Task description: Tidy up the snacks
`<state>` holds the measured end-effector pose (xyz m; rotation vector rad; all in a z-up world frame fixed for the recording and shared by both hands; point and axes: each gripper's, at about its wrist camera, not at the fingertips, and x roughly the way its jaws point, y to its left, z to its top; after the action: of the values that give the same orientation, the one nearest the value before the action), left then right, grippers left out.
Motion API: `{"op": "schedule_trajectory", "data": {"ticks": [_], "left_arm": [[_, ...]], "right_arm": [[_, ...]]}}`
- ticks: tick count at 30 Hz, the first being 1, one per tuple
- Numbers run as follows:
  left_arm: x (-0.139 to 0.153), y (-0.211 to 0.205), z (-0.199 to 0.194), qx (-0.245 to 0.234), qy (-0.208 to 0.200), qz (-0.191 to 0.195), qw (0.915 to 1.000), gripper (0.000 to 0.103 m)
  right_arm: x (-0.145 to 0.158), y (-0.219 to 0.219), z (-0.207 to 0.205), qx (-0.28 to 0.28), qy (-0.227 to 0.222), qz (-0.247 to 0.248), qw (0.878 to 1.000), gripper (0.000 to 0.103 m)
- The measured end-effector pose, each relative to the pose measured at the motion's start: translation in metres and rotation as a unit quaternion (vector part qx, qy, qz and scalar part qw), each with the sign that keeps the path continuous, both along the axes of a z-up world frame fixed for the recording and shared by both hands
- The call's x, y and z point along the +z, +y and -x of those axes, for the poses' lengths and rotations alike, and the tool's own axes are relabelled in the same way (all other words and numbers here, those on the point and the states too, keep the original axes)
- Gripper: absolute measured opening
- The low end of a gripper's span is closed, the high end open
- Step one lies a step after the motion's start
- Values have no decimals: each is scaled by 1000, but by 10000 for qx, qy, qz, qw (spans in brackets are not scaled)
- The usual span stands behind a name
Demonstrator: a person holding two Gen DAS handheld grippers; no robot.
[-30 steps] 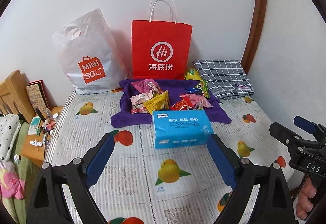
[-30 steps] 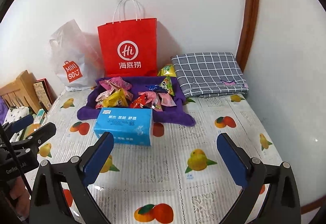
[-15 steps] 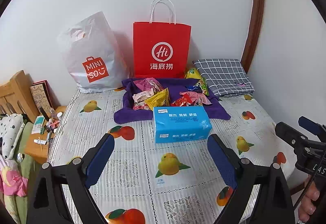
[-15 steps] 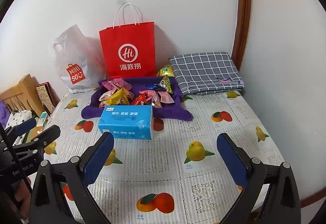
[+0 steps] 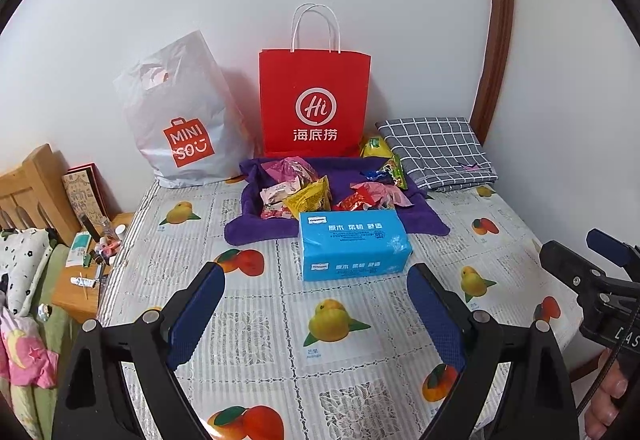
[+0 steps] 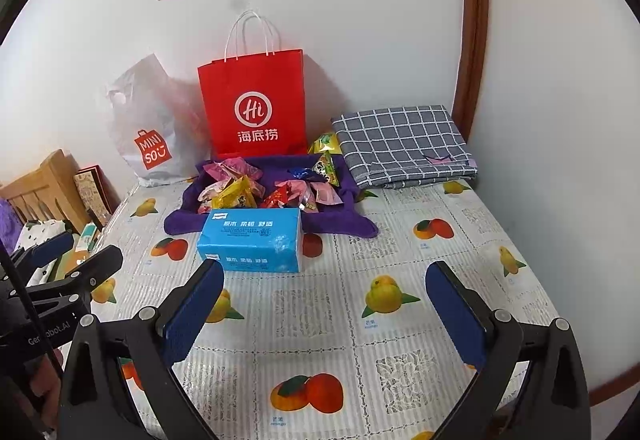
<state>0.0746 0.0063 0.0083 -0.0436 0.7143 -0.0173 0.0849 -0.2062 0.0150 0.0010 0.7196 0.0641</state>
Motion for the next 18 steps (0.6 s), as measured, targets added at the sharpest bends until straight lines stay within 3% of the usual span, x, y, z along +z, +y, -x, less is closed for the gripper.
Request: {"op": "schedule_trajectory", "data": {"ticks": [18], "left_arm": [[2, -2, 3, 15, 27, 6, 10000, 93]], "right_arm": [[3, -4, 8, 41, -69, -73, 9999, 100]]}}
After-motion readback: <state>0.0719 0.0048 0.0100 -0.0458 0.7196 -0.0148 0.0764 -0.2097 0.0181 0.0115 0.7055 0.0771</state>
